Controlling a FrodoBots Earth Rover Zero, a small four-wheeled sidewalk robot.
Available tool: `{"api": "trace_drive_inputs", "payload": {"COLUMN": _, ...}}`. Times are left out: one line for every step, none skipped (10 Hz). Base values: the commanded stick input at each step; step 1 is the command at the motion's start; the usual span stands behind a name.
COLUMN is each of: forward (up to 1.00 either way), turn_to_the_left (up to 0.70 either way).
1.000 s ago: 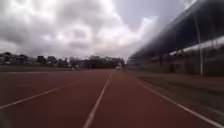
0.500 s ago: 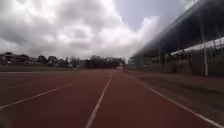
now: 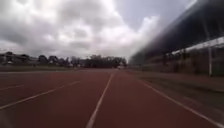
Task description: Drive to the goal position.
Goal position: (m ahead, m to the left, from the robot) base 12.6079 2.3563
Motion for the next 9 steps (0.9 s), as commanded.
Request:
{"api": "trace_drive_inputs", "payload": {"forward": 0.7, "turn_to_the_left": 0.0}}
{"api": "trace_drive_inputs", "payload": {"forward": 0.7, "turn_to_the_left": 0.0}}
{"api": "trace_drive_inputs", "payload": {"forward": 0.7, "turn_to_the_left": 0.0}}
{"api": "trace_drive_inputs", "payload": {"forward": 0.7, "turn_to_the_left": 0.0}}
{"api": "trace_drive_inputs", "payload": {"forward": 0.7, "turn_to_the_left": 0.0}}
{"api": "trace_drive_inputs", "payload": {"forward": 0.7, "turn_to_the_left": 0.0}}
{"api": "trace_drive_inputs", "payload": {"forward": 0.7, "turn_to_the_left": 0.0}}
{"api": "trace_drive_inputs", "payload": {"forward": 0.7, "turn_to_the_left": -0.35}}
{"api": "trace_drive_inputs", "payload": {"forward": 0.7, "turn_to_the_left": -0.35}}
